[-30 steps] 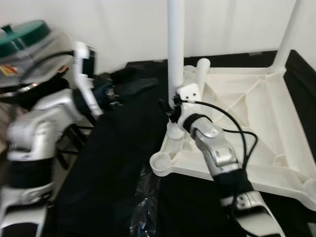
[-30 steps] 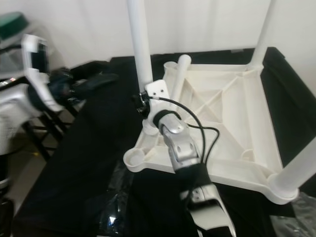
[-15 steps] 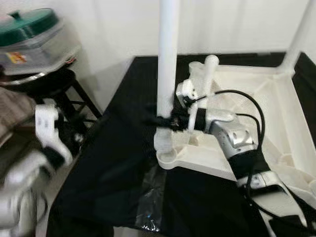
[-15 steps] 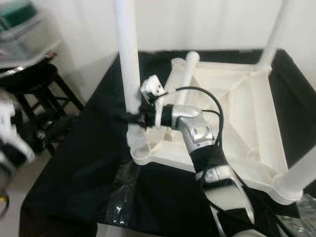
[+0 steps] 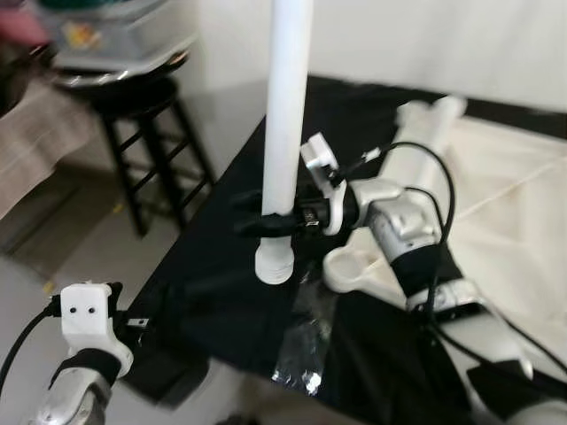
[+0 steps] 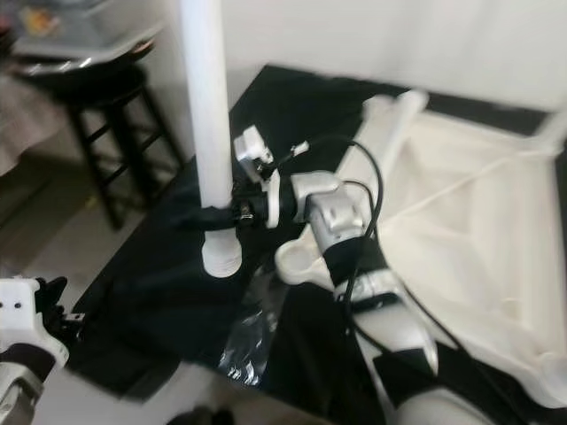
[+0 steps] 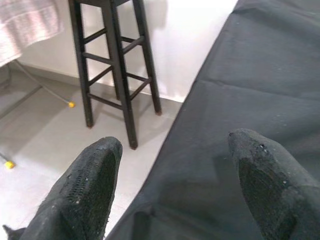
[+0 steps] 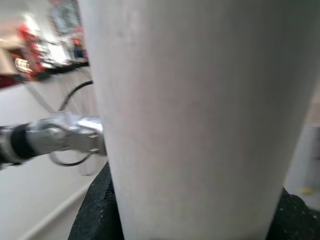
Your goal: Building children table
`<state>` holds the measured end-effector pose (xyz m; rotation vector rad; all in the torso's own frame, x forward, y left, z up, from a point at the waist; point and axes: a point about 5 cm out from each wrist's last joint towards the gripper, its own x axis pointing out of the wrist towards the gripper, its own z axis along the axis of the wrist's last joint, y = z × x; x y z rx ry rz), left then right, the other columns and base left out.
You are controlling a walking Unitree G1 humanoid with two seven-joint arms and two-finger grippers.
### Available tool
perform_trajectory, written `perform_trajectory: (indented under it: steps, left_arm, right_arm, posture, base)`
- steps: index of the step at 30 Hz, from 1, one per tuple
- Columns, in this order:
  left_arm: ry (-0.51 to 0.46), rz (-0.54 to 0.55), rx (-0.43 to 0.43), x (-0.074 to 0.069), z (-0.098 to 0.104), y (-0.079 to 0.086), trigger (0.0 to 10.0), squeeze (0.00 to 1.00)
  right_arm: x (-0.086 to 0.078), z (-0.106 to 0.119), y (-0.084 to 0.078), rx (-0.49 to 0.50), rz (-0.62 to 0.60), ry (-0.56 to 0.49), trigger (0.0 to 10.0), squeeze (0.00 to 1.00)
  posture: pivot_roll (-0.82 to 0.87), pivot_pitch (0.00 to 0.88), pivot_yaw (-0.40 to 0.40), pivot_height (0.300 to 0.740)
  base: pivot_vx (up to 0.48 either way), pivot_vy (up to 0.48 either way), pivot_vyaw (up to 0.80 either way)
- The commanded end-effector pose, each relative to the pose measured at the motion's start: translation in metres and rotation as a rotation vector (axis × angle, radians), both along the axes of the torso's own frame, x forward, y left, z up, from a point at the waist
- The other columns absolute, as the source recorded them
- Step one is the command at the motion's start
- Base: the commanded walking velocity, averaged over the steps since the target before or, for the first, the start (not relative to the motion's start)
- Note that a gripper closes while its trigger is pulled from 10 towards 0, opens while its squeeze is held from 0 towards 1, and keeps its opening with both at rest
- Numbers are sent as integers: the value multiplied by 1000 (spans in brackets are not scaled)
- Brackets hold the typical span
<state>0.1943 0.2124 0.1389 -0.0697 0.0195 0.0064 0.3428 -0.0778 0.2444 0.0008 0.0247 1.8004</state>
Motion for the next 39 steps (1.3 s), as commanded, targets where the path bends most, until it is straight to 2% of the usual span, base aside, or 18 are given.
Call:
perform_trajectory:
  steps: [1, 5, 9, 10, 17, 22, 31, 34, 39]
  left_arm:
    - [-14, 24, 21, -3, 2, 1, 10000, 0]
    - [-19, 38, 25, -7, 3, 0, 10000, 0]
    - [-3, 41, 54, -10, 1, -2, 10000, 0]
    - [-3, 41, 54, -10, 1, -2, 10000, 0]
    - [-3, 56, 31, -8, 0, -1, 10000, 0]
    - [-11, 75, 32, -7, 0, 1, 10000, 0]
    - [-16, 79, 42, -5, 0, 1, 10000, 0]
    - [-19, 81, 41, -5, 0, 1, 10000, 0]
    - [-21, 79, 40, -5, 1, 0, 10000, 0]
  right_arm:
    - [-4, 1, -4, 14, 44, 26, 10000, 0]
    - [-4, 6, -12, 15, 50, 42, 10000, 0]
    - [-3, 26, -32, 35, 23, 13, 10000, 0]
    - [-3, 26, -32, 35, 23, 13, 10000, 0]
    - [-9, 23, -43, -65, 24, -51, 10000, 0]
    - [0, 16, -38, -88, -22, -156, 10000, 0]
    - [3, 6, -18, -50, -64, -180, 10000, 0]
    - [8, 8, -10, -22, -119, -175, 10000, 0]
    - [12, 4, -4, -32, -144, -177, 10000, 0]
  posture:
    - [88, 228, 24, 740]
    - [96, 233, 25, 740]
    - [100, 237, 27, 740]
    - [100, 237, 27, 740]
    - [90, 235, 32, 740]
    - [88, 230, 36, 740]
    - [95, 225, 35, 740]
    - [93, 227, 35, 740]
    - [95, 231, 33, 740]
  base:
    - [0, 0, 0]
    - [0, 0, 0]
    - [0, -117, 0]
    - [0, -469, 0]
    - [0, -456, 0]
    - [0, 0, 0]
    - [0, 0, 0]
    - [0, 0, 0]
    - [0, 0, 0]
